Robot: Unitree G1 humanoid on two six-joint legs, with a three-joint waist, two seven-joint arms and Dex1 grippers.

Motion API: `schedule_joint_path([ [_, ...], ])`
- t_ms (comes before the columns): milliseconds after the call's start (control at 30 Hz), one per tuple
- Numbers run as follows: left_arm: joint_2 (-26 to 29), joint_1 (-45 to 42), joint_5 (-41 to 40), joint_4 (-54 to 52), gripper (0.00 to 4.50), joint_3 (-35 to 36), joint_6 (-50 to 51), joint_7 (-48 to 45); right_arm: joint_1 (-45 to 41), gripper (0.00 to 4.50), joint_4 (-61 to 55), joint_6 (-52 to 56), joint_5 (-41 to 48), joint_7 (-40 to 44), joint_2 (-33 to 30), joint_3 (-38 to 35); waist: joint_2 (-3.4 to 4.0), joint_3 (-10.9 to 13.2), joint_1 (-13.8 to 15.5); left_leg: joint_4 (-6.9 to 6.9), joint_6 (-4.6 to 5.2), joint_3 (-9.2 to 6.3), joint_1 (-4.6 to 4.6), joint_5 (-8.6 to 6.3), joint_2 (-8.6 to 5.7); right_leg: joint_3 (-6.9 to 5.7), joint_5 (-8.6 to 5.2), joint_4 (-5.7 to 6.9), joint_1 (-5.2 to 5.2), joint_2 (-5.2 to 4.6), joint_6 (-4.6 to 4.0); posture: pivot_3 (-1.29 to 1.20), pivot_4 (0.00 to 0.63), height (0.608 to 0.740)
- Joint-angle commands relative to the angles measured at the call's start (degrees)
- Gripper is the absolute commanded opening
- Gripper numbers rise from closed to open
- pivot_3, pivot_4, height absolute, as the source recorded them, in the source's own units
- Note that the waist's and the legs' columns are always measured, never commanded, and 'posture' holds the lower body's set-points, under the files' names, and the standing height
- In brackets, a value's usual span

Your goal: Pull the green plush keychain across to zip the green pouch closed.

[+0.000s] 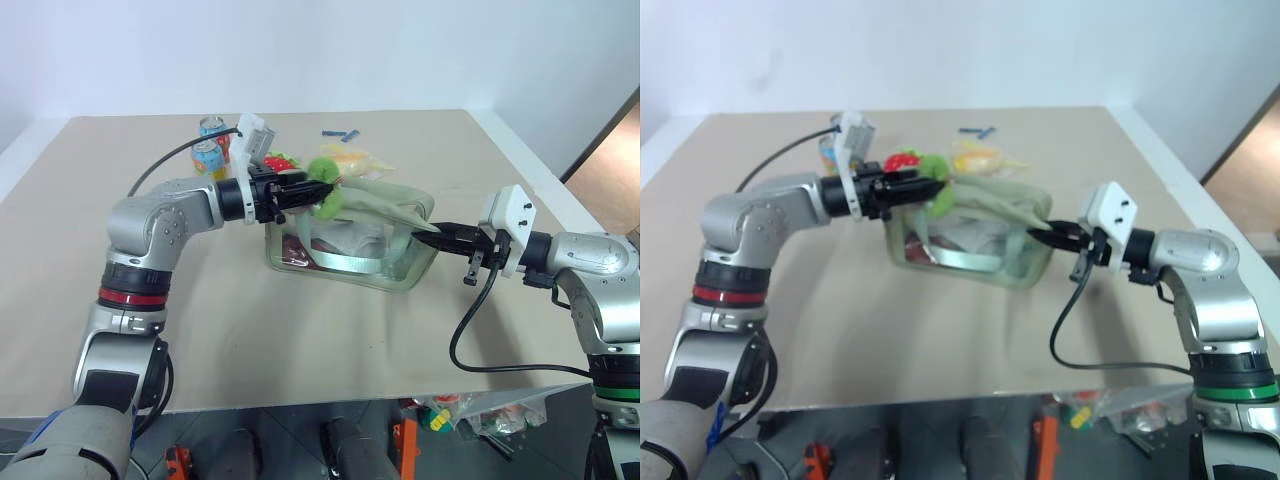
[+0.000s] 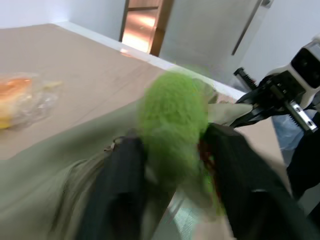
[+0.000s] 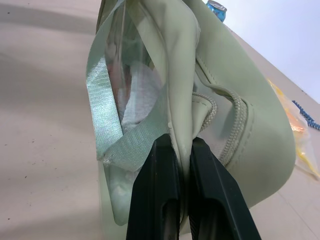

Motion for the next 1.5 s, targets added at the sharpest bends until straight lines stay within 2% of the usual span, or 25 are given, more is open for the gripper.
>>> schedule_joint_path([
  [33, 3.1, -0.7, 1.1, -2.7, 3.48, 0.2, -0.9, -2.2, -0.4, 0.0, -0.9, -0.8, -0.2, 0.1, 0.1, 0.3, 0.0, 0.0, 0.0, 0.0, 0.0, 0.0, 0.0, 0.0, 0.0, 0.0, 0.0, 0.0, 0.0, 0.0, 0.0, 0.0, 0.15, 0.74],
  [133, 6.0, 0.6, 1.7, -4.9, 4.46, 0.0, -0.2, -3.4, -0.8, 0.0, -0.3, -1.3, -0.2, 0.2, 0.2, 0.6, 0.0, 0.0, -0.1, -0.01, 0.0, 0.0, -0.01, 0.0, 0.01, 0.0, 0.0, 0.0, -0.01, 0.0, 0.0, 0.0, 0.15, 0.74],
  [367, 11.1, 7.6, 0.6, -11.0, 4.46, 2.6, 1.7, -3.4, -1.7, 0.0, 0.9, -2.1, -0.4, 0.7, 0.5, 1.2, 0.0, 0.0, -0.3, -0.02, 0.0, 0.01, 0.01, 0.0, 0.04, -0.01, -0.01, 0.01, -0.02, 0.01, -0.03, 0.0, 0.15, 0.74],
  [533, 11.1, 13.2, 0.1, -14.5, 4.46, 6.1, 0.6, -0.5, -2.1, 0.0, 1.5, -2.5, -0.5, 1.0, 0.6, 1.5, 0.0, 0.0, -0.3, -0.01, 0.01, 0.03, 0.01, 0.0, 0.05, -0.01, 0.0, 0.01, -0.02, 0.0, -0.03, 0.0, 0.15, 0.74],
  [700, 8.9, 16.7, 1.1, -13.9, 4.46, 7.2, -3.7, 1.4, -2.5, 0.0, 2.1, -2.8, -0.7, 1.3, 0.8, 1.8, 0.0, 0.0, -0.2, -0.01, 0.01, 0.03, 0.04, 0.01, 0.05, -0.01, 0.01, 0.01, -0.01, 0.01, -0.05, 0.0, 0.15, 0.74],
  [900, 8.2, 17.3, 3.7, -7.2, 4.46, 8.0, -11.0, 0.4, -2.7, 0.0, 2.0, -2.6, -0.9, 1.5, 0.7, 1.8, 0.0, 0.0, -0.3, -0.01, 0.03, 0.06, 0.13, 0.02, 0.05, 0.01, 0.05, 0.01, 0.03, 0.01, -0.07, 0.0, 0.15, 0.74],
  [1500, 2.8, 12.5, 9.8, 3.1, 4.46, 3.0, -22.7, -3.1, -1.2, 0.0, 1.0, -2.5, -1.0, 1.2, -0.5, 0.4, 0.0, 0.0, -0.2, -0.01, 0.05, 0.07, 0.12, 0.03, 0.03, 0.04, 0.07, 0.0, 0.05, 0.02, -0.07, 0.0, 0.15, 0.74],
])
